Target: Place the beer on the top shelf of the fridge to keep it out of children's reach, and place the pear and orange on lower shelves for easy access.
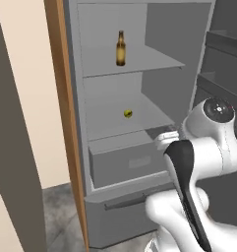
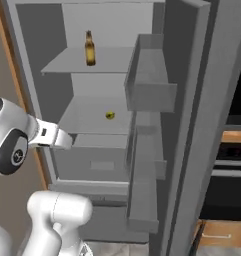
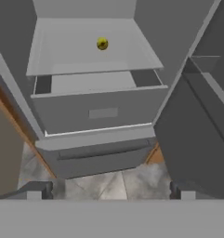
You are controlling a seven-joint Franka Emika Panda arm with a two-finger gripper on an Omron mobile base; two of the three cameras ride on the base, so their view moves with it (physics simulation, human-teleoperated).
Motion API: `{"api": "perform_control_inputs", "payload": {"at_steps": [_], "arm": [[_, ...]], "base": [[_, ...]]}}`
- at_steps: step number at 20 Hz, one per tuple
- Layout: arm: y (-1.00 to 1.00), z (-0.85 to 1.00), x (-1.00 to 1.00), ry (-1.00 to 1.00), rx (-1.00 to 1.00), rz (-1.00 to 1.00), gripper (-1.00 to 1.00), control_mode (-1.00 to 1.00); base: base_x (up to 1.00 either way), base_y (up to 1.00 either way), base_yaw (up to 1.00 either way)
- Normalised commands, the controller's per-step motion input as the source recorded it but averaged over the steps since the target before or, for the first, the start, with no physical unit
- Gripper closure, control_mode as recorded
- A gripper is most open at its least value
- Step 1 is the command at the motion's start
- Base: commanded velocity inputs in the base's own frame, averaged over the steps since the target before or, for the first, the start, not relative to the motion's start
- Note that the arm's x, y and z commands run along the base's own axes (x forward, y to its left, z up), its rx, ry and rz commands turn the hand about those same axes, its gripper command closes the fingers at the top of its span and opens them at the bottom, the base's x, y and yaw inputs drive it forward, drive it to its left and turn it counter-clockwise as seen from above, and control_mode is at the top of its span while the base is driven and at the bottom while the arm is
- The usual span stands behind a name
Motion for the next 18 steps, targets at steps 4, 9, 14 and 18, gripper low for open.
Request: {"api": "perform_control_inputs", "payload": {"at_steps": [4, 9, 14, 18], "arm": [[0.0, 0.0, 0.0, 0.0, 0.0, 0.0, -1.0, 1.0], [0.0, 0.0, 0.0, 0.0, 0.0, 0.0, -1.0, 1.0], [0.0, 0.0, 0.0, 0.0, 0.0, 0.0, -1.0, 1.0], [0.0, 0.0, 0.0, 0.0, 0.0, 0.0, -1.0, 1.0]], "base": [[-1.0, -0.04, 0.02], [-1.0, -0.42, -0.13], [-1.0, -0.65, -0.38], [-1.0, -0.64, -0.4]]}}
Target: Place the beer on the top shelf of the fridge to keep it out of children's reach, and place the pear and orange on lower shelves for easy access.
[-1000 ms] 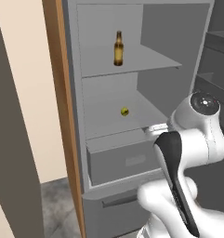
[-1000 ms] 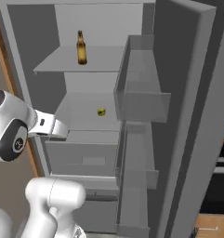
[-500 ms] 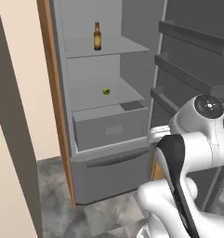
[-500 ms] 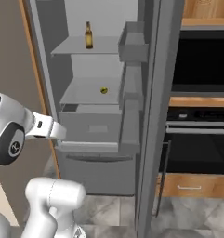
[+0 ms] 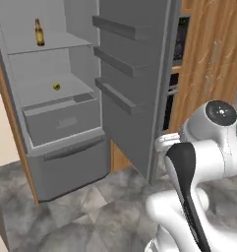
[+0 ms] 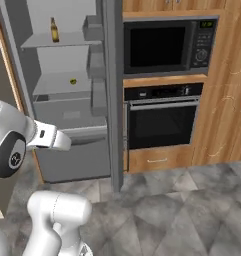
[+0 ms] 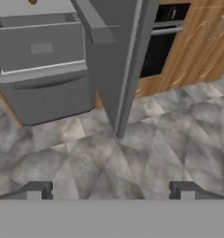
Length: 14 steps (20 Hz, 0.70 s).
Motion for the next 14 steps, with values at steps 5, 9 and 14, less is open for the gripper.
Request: {"api": "perform_control_inputs", "payload": {"at_steps": [5, 9, 14], "arm": [[0.0, 0.0, 0.0, 0.0, 0.0, 0.0, -1.0, 1.0], [0.0, 0.0, 0.0, 0.0, 0.0, 0.0, -1.0, 1.0], [0.0, 0.0, 0.0, 0.0, 0.0, 0.0, -1.0, 1.0]], "base": [[-0.47, -0.66, -0.53], [0.01, -0.5, -0.72], [0.34, -0.19, -0.68]]}}
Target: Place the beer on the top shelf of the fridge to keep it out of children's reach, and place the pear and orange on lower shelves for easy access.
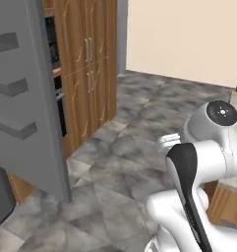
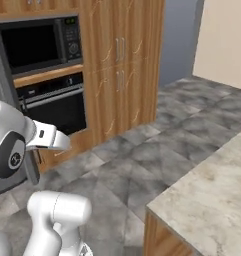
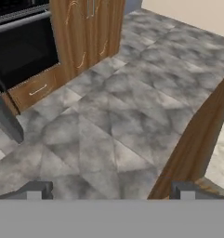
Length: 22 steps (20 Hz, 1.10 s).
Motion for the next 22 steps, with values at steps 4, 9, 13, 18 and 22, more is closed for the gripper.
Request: {"api": "perform_control_inputs", "payload": {"at_steps": [4, 9, 13, 18, 22], "arm": [[0.0, 0.0, 0.0, 0.0, 0.0, 0.0, -1.0, 1.0], [0.0, 0.0, 0.0, 0.0, 0.0, 0.0, -1.0, 1.0], [0.0, 0.0, 0.0, 0.0, 0.0, 0.0, -1.0, 1.0], [0.0, 0.0, 0.0, 0.0, 0.0, 0.0, -1.0, 1.0], [0.0, 0.0, 0.0, 0.0, 0.0, 0.0, -1.0, 1.0]], "base": [[0.65, 0.13, -0.48], [0.93, 0.43, -0.33], [1.0, 0.44, -0.22], [1.0, 0.07, -0.27], [1.0, -0.05, -0.41]]}}
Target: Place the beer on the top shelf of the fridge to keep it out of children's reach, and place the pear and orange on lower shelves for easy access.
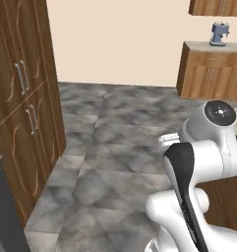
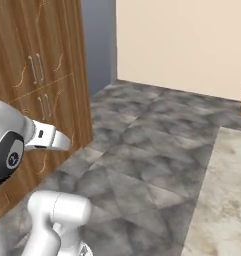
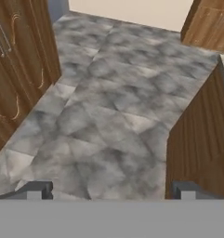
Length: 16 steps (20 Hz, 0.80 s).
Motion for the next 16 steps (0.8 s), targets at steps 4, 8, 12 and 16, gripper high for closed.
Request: {"api": "perform_control_inputs", "payload": {"at_steps": [4, 8, 12, 16], "arm": [[0.0, 0.0, 0.0, 0.0, 0.0, 0.0, -1.0, 1.0], [0.0, 0.0, 0.0, 0.0, 0.0, 0.0, -1.0, 1.0], [0.0, 0.0, 0.0, 0.0, 0.0, 0.0, -1.0, 1.0], [0.0, 0.0, 0.0, 0.0, 0.0, 0.0, -1.0, 1.0]], "base": [[0.98, -0.03, -0.48], [0.99, 0.0, -0.44], [1.0, 0.13, -0.35], [1.0, 0.13, -0.36]]}}
